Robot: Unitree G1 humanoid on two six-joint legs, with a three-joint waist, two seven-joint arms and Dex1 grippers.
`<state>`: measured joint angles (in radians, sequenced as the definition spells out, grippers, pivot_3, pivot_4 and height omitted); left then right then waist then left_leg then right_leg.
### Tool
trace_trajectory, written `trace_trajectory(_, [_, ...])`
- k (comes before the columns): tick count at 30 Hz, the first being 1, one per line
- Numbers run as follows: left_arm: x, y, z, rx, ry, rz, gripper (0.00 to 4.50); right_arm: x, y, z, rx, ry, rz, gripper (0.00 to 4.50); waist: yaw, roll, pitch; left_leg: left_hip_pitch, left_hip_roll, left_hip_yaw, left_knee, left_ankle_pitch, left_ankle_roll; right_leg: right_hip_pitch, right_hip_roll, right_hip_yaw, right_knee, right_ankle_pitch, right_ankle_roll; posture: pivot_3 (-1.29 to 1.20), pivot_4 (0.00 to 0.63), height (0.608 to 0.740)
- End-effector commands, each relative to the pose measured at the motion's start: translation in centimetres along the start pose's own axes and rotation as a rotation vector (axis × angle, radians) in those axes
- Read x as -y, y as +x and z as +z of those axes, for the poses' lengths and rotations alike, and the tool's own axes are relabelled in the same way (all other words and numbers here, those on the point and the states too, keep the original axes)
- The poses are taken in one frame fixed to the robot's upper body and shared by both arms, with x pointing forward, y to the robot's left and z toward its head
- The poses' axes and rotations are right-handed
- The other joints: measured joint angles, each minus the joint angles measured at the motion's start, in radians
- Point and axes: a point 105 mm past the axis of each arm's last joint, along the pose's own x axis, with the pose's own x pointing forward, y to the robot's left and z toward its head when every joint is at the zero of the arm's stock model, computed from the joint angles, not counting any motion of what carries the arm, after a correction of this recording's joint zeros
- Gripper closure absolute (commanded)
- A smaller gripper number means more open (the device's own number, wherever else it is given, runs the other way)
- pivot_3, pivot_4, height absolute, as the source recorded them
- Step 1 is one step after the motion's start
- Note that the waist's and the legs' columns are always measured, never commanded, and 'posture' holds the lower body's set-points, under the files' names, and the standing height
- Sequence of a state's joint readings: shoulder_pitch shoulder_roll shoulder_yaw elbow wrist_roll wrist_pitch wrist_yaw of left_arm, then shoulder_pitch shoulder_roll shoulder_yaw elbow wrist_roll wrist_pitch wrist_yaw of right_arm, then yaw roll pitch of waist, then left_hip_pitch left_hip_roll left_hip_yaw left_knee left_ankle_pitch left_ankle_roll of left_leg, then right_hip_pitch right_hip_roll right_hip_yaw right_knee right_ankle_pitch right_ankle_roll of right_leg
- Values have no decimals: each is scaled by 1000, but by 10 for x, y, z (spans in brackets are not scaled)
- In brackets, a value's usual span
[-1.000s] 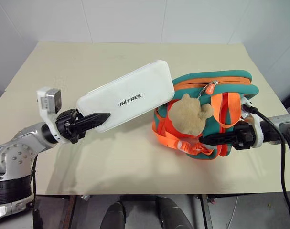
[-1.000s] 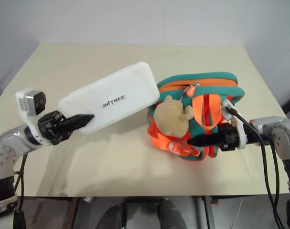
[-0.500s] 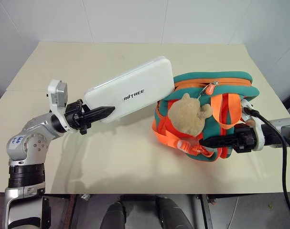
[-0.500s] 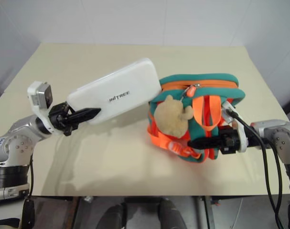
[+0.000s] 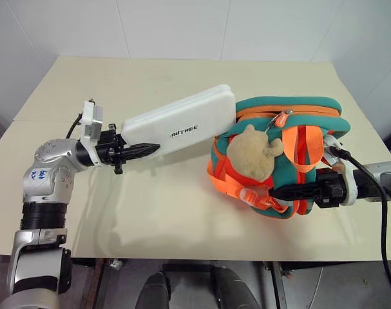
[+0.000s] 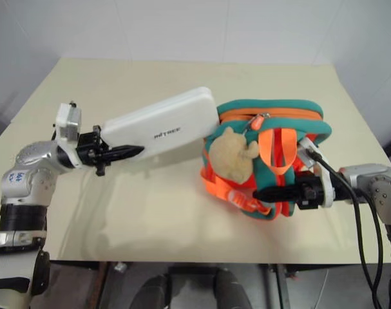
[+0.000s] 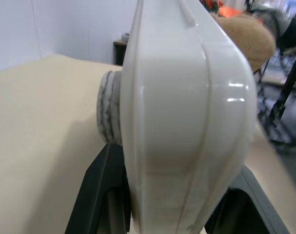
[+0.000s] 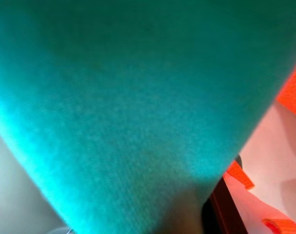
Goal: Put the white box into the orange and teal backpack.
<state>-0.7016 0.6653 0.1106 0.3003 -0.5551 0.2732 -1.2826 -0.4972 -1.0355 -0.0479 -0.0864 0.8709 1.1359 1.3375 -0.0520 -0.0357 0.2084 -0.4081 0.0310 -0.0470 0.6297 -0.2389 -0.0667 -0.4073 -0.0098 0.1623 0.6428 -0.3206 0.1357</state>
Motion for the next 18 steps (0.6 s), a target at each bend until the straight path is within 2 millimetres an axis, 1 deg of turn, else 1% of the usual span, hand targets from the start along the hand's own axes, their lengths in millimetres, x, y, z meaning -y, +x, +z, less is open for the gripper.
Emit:
trace_trajectory(1, [-11, 2, -9, -95, 49, 33, 3171, -8, 1, 4, 15, -37, 24, 4490, 0, 0, 0, 0, 0, 0, 0, 0, 0, 0, 0, 0, 0, 0, 0, 0, 150, 740])
trace_trajectory(6, [-19, 7, -9, -102, 82, 53, 3171, -9, 0, 3, 20, -39, 24, 4490, 2, 0, 0, 0, 0, 0, 0, 0, 0, 0, 0, 0, 0, 0, 0, 0, 150, 740])
trace_trajectory(11, [-30, 16, 0, -53, 106, 102, 3171, -11, -3, 2, 20, -39, 23, 4490, 14, 0, 0, -1, 0, -1, 0, 0, 0, 0, 0, 0, 1, 0, 1, 0, 150, 740])
trace_trajectory(18, [-34, 23, 5, -17, 104, 100, 3171, -30, -8, 1, -27, -58, 72, 4490, 21, 0, 0, -1, 0, -1, 0, 0, 0, -1, 0, 0, 1, 0, 1, 0, 150, 740])
